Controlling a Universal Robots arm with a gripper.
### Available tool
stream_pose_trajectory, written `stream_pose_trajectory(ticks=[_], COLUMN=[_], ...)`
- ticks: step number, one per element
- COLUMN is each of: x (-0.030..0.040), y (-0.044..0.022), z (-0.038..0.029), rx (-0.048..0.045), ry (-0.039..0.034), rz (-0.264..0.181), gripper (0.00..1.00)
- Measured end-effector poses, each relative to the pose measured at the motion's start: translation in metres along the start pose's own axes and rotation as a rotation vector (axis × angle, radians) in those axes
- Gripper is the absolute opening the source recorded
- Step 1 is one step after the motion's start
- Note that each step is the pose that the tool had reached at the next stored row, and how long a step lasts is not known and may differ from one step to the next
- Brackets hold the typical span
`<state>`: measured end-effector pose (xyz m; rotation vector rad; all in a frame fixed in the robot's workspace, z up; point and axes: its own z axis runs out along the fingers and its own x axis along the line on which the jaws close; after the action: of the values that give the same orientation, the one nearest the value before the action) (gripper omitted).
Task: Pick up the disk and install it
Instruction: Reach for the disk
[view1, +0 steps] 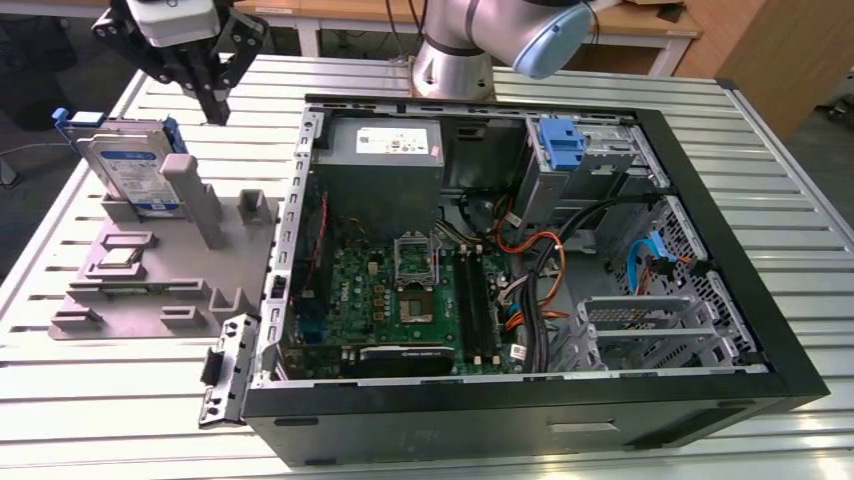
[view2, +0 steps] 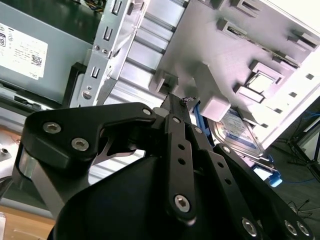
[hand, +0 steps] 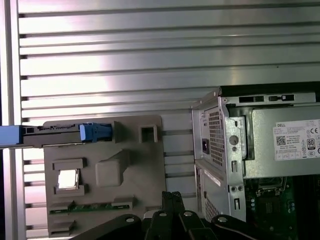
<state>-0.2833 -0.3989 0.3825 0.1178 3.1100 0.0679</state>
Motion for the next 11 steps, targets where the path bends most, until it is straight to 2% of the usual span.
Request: stream_pose_trajectory(ticks=[5,11], x=[0.0105,0.0307], y=[-0.001,-0.0028], z=[0.005,0.0105], rx=[0.0002,0.0003], ry=[0.0002,0.0003], rz=[0.0,0.0], gripper=[0.1,0.1])
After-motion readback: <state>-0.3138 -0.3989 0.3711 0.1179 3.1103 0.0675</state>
